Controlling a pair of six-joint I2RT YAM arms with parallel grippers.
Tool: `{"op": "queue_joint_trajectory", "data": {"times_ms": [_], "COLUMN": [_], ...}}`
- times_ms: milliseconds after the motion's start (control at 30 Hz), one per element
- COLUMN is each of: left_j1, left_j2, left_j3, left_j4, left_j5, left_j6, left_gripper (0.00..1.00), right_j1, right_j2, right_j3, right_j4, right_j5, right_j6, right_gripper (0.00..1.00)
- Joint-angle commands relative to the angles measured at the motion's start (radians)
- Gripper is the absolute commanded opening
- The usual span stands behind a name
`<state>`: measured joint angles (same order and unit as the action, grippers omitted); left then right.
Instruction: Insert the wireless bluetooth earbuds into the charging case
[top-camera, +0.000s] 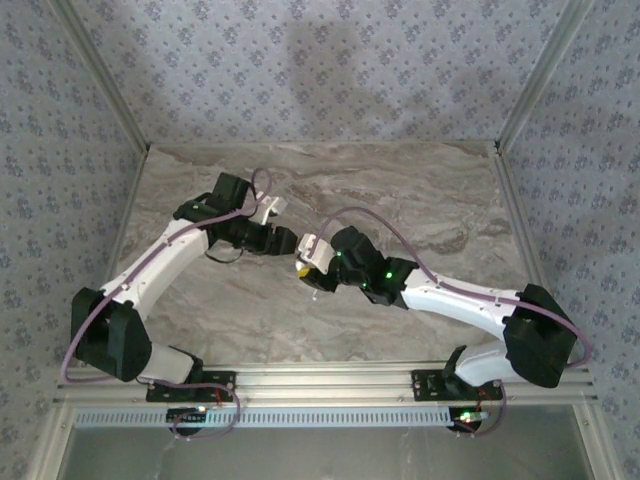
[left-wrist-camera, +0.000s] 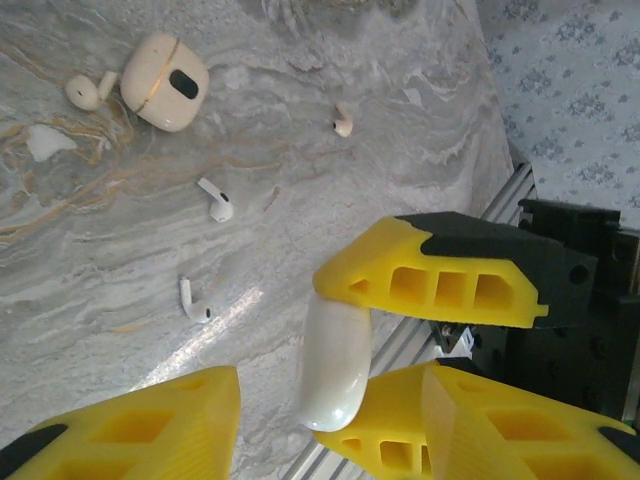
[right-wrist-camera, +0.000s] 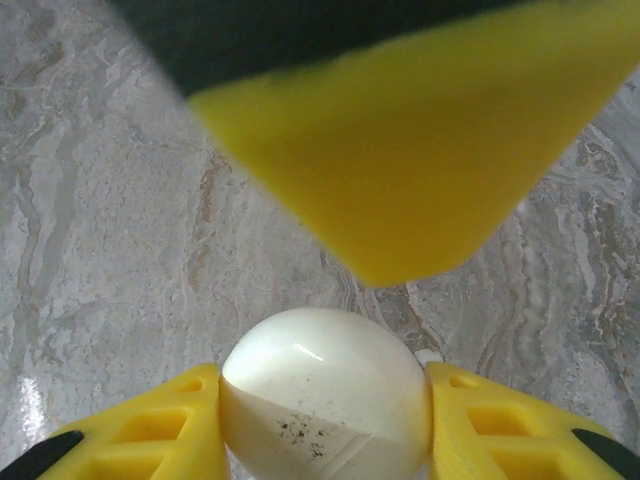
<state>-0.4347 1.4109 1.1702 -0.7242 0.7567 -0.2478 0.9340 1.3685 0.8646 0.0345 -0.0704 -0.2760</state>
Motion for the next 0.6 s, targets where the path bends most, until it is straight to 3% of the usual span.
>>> {"op": "queue_joint_trajectory", "data": {"times_ms": [0,367,567], "left_j1": [-0.014,-0.054,-0.056], "left_j2": [0.007,0.04,0.059], "left_j3": [0.033,0.037,0.042], "left_j4": [-0.056,-0.064,-0.066], "left_j5": [0.033,0.029,0.047], "left_j6": [0.048,0.068,0.08], "left_gripper": [0.5,0.45,0.35], "right_j1": [0.003,0.007,0.012], "right_j2": [-0.018,-0.035,-0.034], "right_j3": [0.039,0.041,0.043], "right_j4": [0.027,0.044,0.045], "right_j5": [0.014,-0.013,-0.018], "right_j6": [-0.028,-0.018,-0.024], "right_gripper": [0.43,0.43,0.43]}}
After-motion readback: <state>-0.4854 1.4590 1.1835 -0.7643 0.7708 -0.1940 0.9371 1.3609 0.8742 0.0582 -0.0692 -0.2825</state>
